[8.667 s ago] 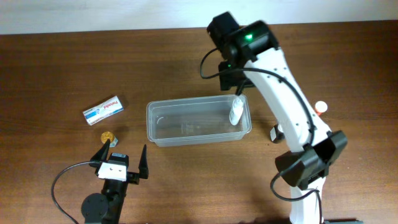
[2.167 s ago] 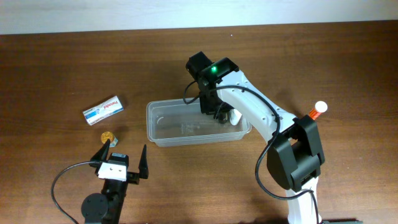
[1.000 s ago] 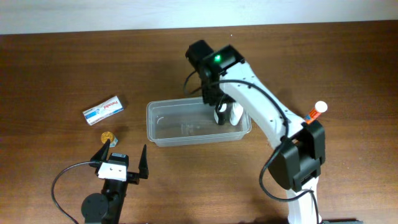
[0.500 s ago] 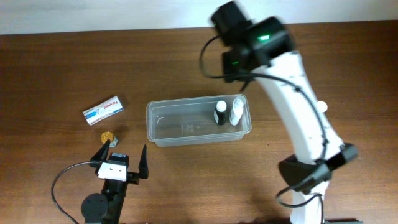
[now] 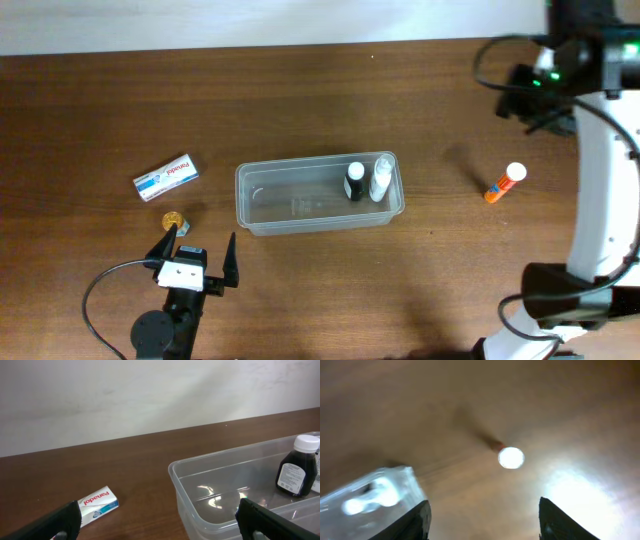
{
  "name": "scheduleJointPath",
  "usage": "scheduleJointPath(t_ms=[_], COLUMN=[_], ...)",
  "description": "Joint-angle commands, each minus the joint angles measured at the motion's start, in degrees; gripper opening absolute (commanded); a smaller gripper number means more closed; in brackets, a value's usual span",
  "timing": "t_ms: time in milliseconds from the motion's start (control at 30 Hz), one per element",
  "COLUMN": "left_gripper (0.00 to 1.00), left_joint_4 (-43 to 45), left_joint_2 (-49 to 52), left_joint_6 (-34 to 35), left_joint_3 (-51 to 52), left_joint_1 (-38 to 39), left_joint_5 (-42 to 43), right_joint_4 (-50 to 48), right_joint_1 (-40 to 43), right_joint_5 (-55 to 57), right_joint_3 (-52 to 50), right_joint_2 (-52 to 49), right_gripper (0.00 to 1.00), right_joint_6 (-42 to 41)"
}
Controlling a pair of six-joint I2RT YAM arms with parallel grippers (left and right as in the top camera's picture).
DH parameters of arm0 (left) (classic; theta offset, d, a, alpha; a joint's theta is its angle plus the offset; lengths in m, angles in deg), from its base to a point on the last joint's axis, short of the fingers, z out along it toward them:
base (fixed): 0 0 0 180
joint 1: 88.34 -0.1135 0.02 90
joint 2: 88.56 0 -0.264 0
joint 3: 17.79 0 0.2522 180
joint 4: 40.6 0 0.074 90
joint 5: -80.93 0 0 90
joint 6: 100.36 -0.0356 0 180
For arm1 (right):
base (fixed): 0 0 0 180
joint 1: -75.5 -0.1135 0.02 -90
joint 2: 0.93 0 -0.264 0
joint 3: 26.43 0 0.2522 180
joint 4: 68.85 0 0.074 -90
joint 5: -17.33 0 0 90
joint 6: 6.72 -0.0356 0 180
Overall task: Pack container
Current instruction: 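Move the right gripper to the orange tube and grasp it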
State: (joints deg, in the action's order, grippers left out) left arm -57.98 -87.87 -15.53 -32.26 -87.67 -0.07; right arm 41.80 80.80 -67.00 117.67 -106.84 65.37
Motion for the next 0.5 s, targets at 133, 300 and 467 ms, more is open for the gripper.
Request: scheduleJointPath(t_ms=[133,300,467], left_gripper=[0.99,1.00,0.99], left_joint_4=[-0.1,-0.1,-0.1], left_joint_2=[-0.3,-0.3,-0.3], left_joint_6=[-0.9,-0.9,-0.9], left_joint_3=[0.2,0.2,0.2], left_joint_1=[-0.3,-0.4,-0.3], left_joint_5=[-0.2,-0.2,-0.2], right_joint_4=[-3.3,-7.4,-11.2], right_joint_1=[5.6,7.6,7.9], right_joint_5=[-1.2,-2.8,-3.8], right_joint_3=[-14.8,-20.7,-25.1], right_joint_2=[0.0,0.0,-0.3], right_gripper=[0.64,0.64,0.65], right_joint_6=[4.0,6.7,8.3])
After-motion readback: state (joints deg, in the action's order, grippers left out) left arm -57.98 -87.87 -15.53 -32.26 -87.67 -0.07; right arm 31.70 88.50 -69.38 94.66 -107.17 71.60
